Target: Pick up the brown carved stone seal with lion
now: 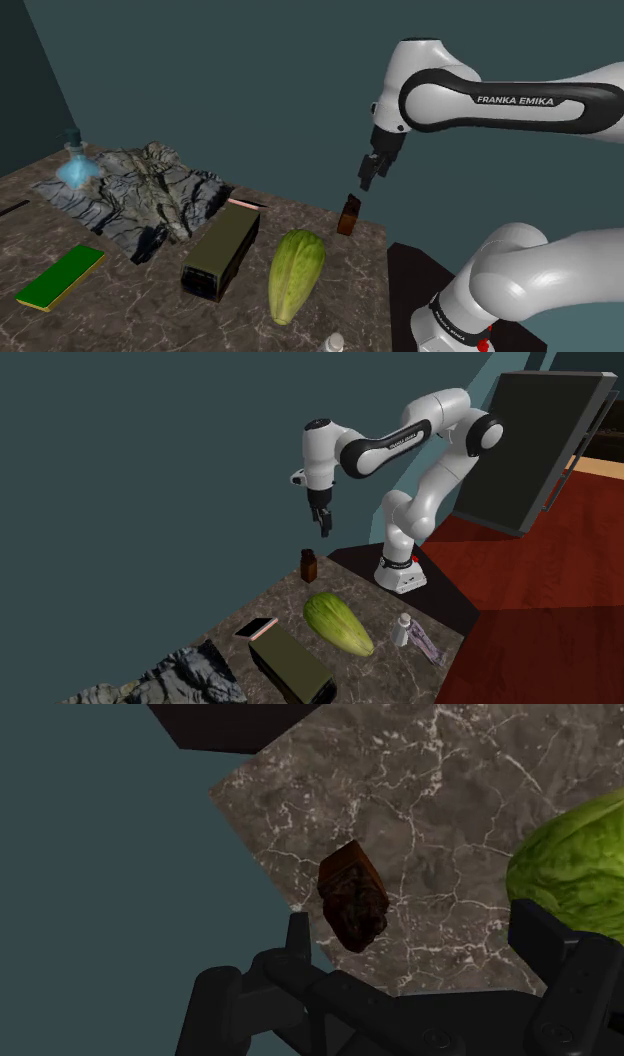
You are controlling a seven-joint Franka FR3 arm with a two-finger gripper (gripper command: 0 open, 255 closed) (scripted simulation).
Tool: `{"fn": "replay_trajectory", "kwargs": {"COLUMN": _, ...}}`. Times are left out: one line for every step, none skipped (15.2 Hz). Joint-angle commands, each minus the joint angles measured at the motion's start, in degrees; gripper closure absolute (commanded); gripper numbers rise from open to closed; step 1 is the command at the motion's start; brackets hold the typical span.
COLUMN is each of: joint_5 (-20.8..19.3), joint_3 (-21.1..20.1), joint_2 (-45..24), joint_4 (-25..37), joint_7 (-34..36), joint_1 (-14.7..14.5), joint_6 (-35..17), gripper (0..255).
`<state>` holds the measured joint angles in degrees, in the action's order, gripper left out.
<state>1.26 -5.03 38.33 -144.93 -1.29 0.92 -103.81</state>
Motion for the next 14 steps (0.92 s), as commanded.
{"fn": "replay_trajectory", "kwargs": {"joint_5": -0.9, "joint_3": -0.4, "joint_2": -2.6, "joint_4": -1.2, "joint_7": -0.2, "joint_1": 0.2, "joint_6": -4.8, "gripper": 0}}
{"fn": "replay_trajectory", "kwargs": {"joint_5": -1.4, "joint_3": -0.5, "joint_2": -4.2, "joint_4": -1.7, "joint_7": -0.3, "joint_1": 0.4, "joint_6": -7.2, "gripper": 0}}
{"fn": "replay_trajectory", "kwargs": {"joint_5": -1.9, "joint_3": -0.6, "joint_2": -5.9, "joint_4": -2.0, "joint_7": -0.5, "joint_1": 0.6, "joint_6": -9.7, "gripper": 0}}
{"fn": "replay_trajectory", "kwargs": {"joint_5": -2.5, "joint_3": -0.8, "joint_2": -7.7, "joint_4": -2.3, "joint_7": -0.5, "joint_1": 0.9, "joint_6": -12.1, "gripper": 0}}
{"fn": "replay_trajectory", "kwargs": {"joint_5": -3.2, "joint_3": -0.9, "joint_2": -9.6, "joint_4": -2.5, "joint_7": -0.6, "joint_1": 1.2, "joint_6": -14.5, "gripper": 0}}
{"fn": "replay_trajectory", "kwargs": {"joint_5": -3.6, "joint_3": -1.0, "joint_2": -10.7, "joint_4": -2.5, "joint_7": -0.5, "joint_1": 1.4, "joint_6": -15.9, "gripper": 0}}
{"fn": "replay_trajectory", "kwargs": {"joint_5": -3.6, "joint_3": -1.0, "joint_2": -11.1, "joint_4": -3.1, "joint_7": -0.5, "joint_1": 1.4, "joint_6": -16.8, "gripper": 0}}
{"fn": "replay_trajectory", "kwargs": {"joint_5": -3.6, "joint_3": -1.0, "joint_2": -11.4, "joint_4": -3.6, "joint_7": -0.4, "joint_1": 1.4, "joint_6": -17.7, "gripper": 0}}
{"fn": "replay_trajectory", "kwargs": {"joint_5": -3.7, "joint_3": -1.1, "joint_2": -11.8, "joint_4": -4.1, "joint_7": -0.3, "joint_1": 1.4, "joint_6": -18.6, "gripper": 0}}
{"fn": "replay_trajectory", "kwargs": {"joint_5": -3.7, "joint_3": -1.1, "joint_2": -12.2, "joint_4": -4.6, "joint_7": -0.2, "joint_1": 1.4, "joint_6": -19.5, "gripper": 0}}
{"fn": "replay_trajectory", "kwargs": {"joint_5": -3.8, "joint_3": -1.2, "joint_2": -12.6, "joint_4": -5.1, "joint_7": -0.1, "joint_1": 1.5, "joint_6": -20.4, "gripper": 0}}
{"fn": "replay_trajectory", "kwargs": {"joint_5": -3.8, "joint_3": -1.2, "joint_2": -13.0, "joint_4": -5.6, "joint_7": 0.0, "joint_1": 1.5, "joint_6": -21.3, "gripper": 0}}
{"fn": "replay_trajectory", "kwargs": {"joint_5": -3.9, "joint_3": -1.2, "joint_2": -13.5, "joint_4": -6.0, "joint_7": 0.1, "joint_1": 1.5, "joint_6": -22.2, "gripper": 0}}
{"fn": "replay_trajectory", "kwargs": {"joint_5": -3.9, "joint_3": -1.3, "joint_2": -13.8, "joint_4": -6.3, "joint_7": 0.2, "joint_1": 1.5, "joint_6": -22.7, "gripper": 0}}
